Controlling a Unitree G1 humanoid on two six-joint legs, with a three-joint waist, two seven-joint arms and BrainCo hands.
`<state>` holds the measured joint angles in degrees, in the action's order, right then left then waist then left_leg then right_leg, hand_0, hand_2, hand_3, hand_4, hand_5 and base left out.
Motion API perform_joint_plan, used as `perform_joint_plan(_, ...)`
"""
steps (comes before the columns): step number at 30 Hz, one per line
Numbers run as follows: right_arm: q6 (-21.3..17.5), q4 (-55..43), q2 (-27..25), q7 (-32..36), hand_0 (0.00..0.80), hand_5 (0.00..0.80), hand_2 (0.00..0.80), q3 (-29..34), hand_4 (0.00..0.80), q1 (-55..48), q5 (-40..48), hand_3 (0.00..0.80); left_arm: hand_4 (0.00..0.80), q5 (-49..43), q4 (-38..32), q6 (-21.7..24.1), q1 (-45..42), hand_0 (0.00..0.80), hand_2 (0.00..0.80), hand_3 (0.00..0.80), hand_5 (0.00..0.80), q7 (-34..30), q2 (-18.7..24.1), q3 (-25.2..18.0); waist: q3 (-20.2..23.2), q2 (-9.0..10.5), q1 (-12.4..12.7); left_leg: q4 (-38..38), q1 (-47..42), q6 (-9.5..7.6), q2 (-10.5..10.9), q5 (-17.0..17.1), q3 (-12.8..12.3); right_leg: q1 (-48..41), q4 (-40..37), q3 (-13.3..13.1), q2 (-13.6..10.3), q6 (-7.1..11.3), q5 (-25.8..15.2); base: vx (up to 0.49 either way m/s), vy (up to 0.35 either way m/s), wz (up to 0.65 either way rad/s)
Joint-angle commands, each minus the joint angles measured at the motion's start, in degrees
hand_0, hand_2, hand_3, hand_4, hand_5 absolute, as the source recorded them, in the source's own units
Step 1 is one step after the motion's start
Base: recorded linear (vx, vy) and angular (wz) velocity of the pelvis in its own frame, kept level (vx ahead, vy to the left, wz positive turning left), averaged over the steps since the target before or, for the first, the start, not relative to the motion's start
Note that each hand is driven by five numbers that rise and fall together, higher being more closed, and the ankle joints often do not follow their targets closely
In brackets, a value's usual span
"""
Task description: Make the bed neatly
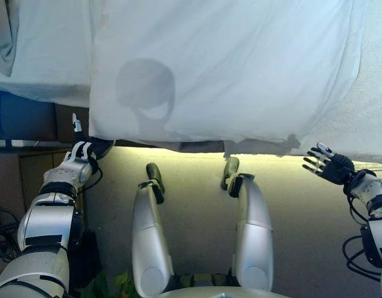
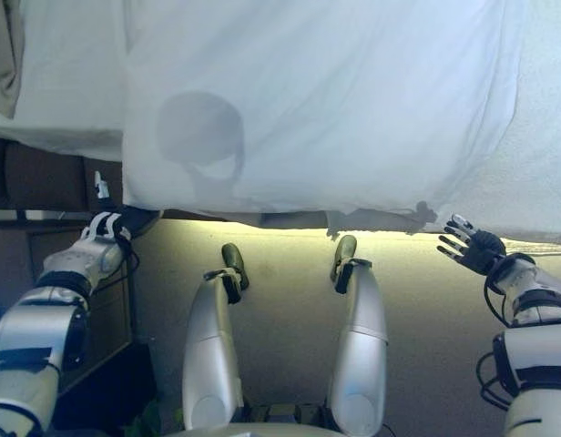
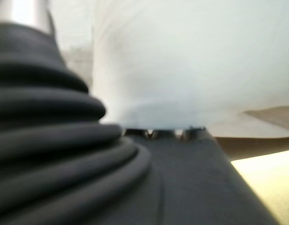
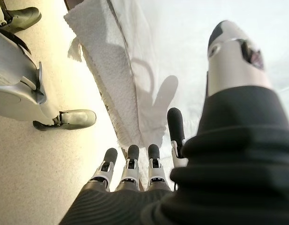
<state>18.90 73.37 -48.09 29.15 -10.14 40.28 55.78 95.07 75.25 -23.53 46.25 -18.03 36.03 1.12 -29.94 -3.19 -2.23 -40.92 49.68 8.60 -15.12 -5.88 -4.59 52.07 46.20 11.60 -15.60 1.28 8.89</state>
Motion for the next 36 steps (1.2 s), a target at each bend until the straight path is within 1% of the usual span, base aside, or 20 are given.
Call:
perform_joint_plan(1,-1.5,1.0,0.0,0.6,0.000,0.000,0.000,-1.3,0.000,-0.8,1.6,0.000,0.000,-4.0,3.8,0.1,-4.7,0.000,0.000,0.000,0.000,-2.7,7.0,0.2,0.2,1.69,0.5,-0.1,-3.1,-2.03,2.0,-5.4,-1.9,-3.8,-6.7,-6.8,-3.0,6.56,-3.4,0.028,-0.055,0.00)
perform_joint_plan(7,-2.9,0.4,2.2,0.0,0.000,0.000,0.000,-0.3,0.000,-3.0,2.3,0.000,0.000,-6.7,3.1,-1.3,-10.0,0.000,0.000,0.000,0.000,-5.7,3.5,0.2,0.2,1.77,1.2,2.6,-6.0,-1.67,2.3,-4.6,-2.4,-6.8,-8.9,-5.3,-3.2,6.82,-3.8,0.031,-0.055,0.01)
perform_joint_plan(11,-3.5,-0.1,3.5,-0.5,0.000,0.000,0.000,0.5,0.000,-4.5,3.2,0.000,0.000,-7.6,2.3,-1.3,-13.1,0.000,0.000,0.000,0.000,-10.0,1.0,-0.2,0.2,2.22,1.9,4.0,-7.9,-1.70,2.5,-4.4,-2.5,-8.9,-10.4,-4.3,-3.3,7.01,-4.0,0.027,-0.077,0.05)
perform_joint_plan(15,-4.2,-0.7,5.8,-0.8,0.000,0.000,0.000,1.2,0.000,-6.4,4.4,0.000,0.000,-13.5,-0.1,1.4,-16.4,0.000,0.000,0.000,0.000,-14.5,-2.3,1.6,0.2,2.83,2.7,5.5,-10.3,-1.85,2.4,-4.1,-2.5,-11.5,-11.9,-3.3,-3.5,7.57,-4.6,0.034,-0.096,0.09)
perform_joint_plan(17,-4.5,-0.8,6.6,-0.9,0.000,0.000,0.000,1.2,0.000,-6.9,4.8,0.000,0.000,-15.1,-1.1,1.9,-17.3,0.000,0.000,0.000,0.000,-14.8,-3.2,2.8,0.2,2.96,2.9,6.3,-11.4,-1.81,2.3,-3.9,-2.5,-12.6,-12.9,-2.8,-3.6,7.83,-5.0,0.027,-0.075,0.05)
perform_joint_plan(19,-4.6,-1.2,7.0,-1.1,0.000,0.000,0.000,1.3,0.000,-7.5,5.2,0.000,0.000,-15.7,-2.2,2.0,-18.5,0.000,0.000,0.000,0.000,-17.1,-3.8,3.6,0.2,3.05,3.1,6.9,-12.3,-1.77,2.3,-3.6,-2.6,-13.7,-13.8,-2.5,-3.6,7.97,-5.3,0.032,-0.061,0.12)
perform_joint_plan(20,-4.5,-1.5,7.3,-1.3,0.000,0.000,0.000,1.4,0.000,-7.8,5.3,0.000,0.000,-15.1,-3.5,2.2,-19.3,0.000,0.000,0.000,0.000,-19.8,-4.2,4.1,0.2,3.09,3.2,7.5,-13.0,-1.72,2.3,-3.5,-2.6,-14.4,-14.5,-2.3,-3.6,8.09,-5.5,0.042,-0.059,0.12)
perform_joint_plan(21,-4.4,-1.9,7.4,-1.4,0.000,0.000,0.000,1.5,0.000,-8.2,5.3,0.000,0.000,-14.5,-5.2,2.3,-20.0,0.000,0.000,0.000,0.000,-24.0,-4.5,4.3,0.2,3.10,3.3,8.1,-13.8,-1.71,2.3,-3.4,-2.7,-15.2,-15.1,-2.1,-3.6,8.19,-5.7,0.042,-0.049,0.09)
perform_joint_plan(23,-4.8,-3.7,7.5,-1.7,0.000,0.000,0.000,2.1,0.000,-10.4,5.5,0.000,0.000,-13.3,-11.2,3.0,-22.8,0.000,0.000,0.000,0.000,-32.3,-5.3,4.8,0.2,3.06,3.5,9.0,-14.9,-1.84,2.3,-3.3,-2.6,-16.3,-16.2,-1.9,-3.5,8.29,-6.0,0.030,-0.033,0.09)
perform_joint_plan(25,-5.8,-5.8,8.2,-2.7,0.000,0.000,0.000,2.6,0.000,-13.0,6.1,0.000,0.000,-13.8,-18.0,6.1,-26.2,0.000,0.000,0.000,0.000,-43.7,-6.2,6.0,0.1,2.96,4.0,10.1,-15.8,-2.16,2.6,-3.2,-2.3,-17.2,-17.2,-1.5,-3.4,8.43,-6.4,0.016,-0.041,0.06)
perform_joint_plan(26,-6.2,-6.5,8.6,-3.1,0.000,0.000,0.000,2.7,0.000,-14.0,6.4,0.000,0.000,-14.0,-20.9,7.6,-27.5,0.000,0.000,0.000,0.000,-48.4,-6.4,6.7,0.1,2.90,4.3,10.5,-16.1,-2.26,2.7,-3.1,-2.3,-17.6,-17.8,-1.3,-3.4,8.46,-6.6,0.002,-0.045,0.01)
perform_joint_plan(28,-6.7,-6.7,9.1,-3.5,0.000,0.000,0.000,2.8,0.000,-14.6,6.9,0.000,0.000,-12.7,-25.2,10.1,-28.7,0.000,0.000,0.000,0.000,-54.8,-6.5,7.4,0.1,2.80,4.8,11.4,-16.6,-2.36,2.8,-3.0,-2.3,-18.2,-18.6,-0.9,-3.4,8.63,-6.9,-0.002,-0.046,0.02)
perform_joint_plan(30,-6.3,-6.0,9.1,-3.8,0.000,0.000,0.000,2.6,0.000,-14.0,7.1,0.000,0.000,-12.0,-29.2,11.6,-27.6,0.000,0.000,0.000,0.000,-57.8,-6.1,7.3,0.1,2.90,5.2,11.8,-16.9,-2.33,2.7,-3.0,-2.2,-18.6,-18.8,-0.7,-3.5,8.68,-6.8,0.004,-0.039,0.01)
perform_joint_plan(31,-5.9,-5.6,9.1,-3.8,0.000,0.000,0.000,2.4,0.000,-13.4,6.9,0.000,0.000,-12.2,-30.3,11.7,-26.4,0.000,0.000,0.000,0.000,-58.1,-5.6,7.3,0.1,2.98,5.2,12.0,-17.1,-2.33,2.6,-3.0,-2.2,-18.7,-18.8,-0.7,-3.5,8.67,-6.8,0.000,0.000,0.00)
perform_joint_plan(34,-4.4,-4.3,9.0,-4.2,0.000,0.000,0.000,1.6,0.000,-11.3,6.6,0.000,0.000,-11.4,-33.5,12.2,-20.9,0.000,0.000,0.000,0.000,-57.4,-3.8,8.2,0.2,3.34,4.9,12.2,-17.4,-2.27,2.3,-2.8,-2.2,-18.7,-18.6,-1.0,-3.1,8.58,-6.7,0.000,0.000,0.00)
perform_joint_plan(36,-4.1,-3.9,8.9,-4.1,0.000,0.000,0.000,1.4,0.000,-10.9,6.1,0.000,0.000,-10.9,-35.2,12.5,-17.8,0.000,0.000,0.000,0.000,-54.8,-3.1,8.4,0.2,3.51,4.5,12.3,-17.5,-2.21,2.1,-2.7,-2.4,-18.7,-18.5,-1.3,-2.9,8.50,-6.7,0.000,0.000,0.00)
